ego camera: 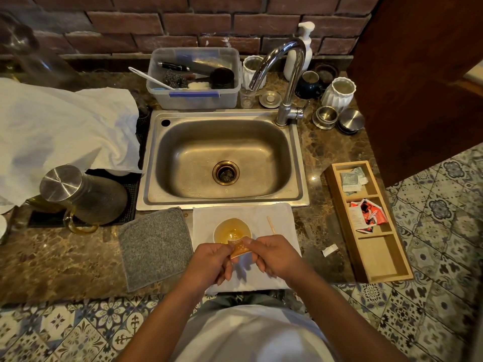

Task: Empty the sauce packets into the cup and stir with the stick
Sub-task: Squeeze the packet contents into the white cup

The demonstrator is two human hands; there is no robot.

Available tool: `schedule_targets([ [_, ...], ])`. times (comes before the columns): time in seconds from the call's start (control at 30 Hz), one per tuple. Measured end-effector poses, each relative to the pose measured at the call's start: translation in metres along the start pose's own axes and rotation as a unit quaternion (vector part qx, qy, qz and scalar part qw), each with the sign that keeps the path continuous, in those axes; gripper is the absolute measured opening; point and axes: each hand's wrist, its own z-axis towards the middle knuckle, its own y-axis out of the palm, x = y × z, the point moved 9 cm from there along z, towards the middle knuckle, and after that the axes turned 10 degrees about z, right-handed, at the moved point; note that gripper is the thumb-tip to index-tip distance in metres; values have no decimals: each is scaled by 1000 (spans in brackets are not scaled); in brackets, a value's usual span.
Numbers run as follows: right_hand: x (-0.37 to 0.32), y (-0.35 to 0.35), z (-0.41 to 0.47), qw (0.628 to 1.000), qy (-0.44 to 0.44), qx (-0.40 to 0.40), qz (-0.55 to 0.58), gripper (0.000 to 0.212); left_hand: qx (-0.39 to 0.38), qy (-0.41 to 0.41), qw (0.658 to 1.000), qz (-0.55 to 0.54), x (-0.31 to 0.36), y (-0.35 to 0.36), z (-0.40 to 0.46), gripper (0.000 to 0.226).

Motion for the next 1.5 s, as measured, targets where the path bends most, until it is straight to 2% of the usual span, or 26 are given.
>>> schedule_targets([
  [0.47, 0, -6, 2, 994, -9, 58, 97, 44, 5, -13, 1000, 8, 0, 4, 1, 43],
  [0.77, -4, 0, -1, 995, -10, 28, 93, 38, 22, -19, 1000, 8, -3, -1, 6, 45],
  [0.97, 1, 4, -1, 998, 15, -15, 52, 35, 35, -12, 999, -12, -7, -4, 4, 45],
  [1.13, 0, 8, -2, 993, 23, -50, 109, 35, 25, -4, 1000, -4, -7, 0, 0, 43],
  [1.37, 4, 2, 1, 998, 16, 2, 67, 37, 32, 6, 999, -39, -8, -4, -2, 41],
  [1.5, 8, 8, 1, 993, 34, -3, 117, 38, 20, 13, 999, -37, -8, -5, -5, 41],
])
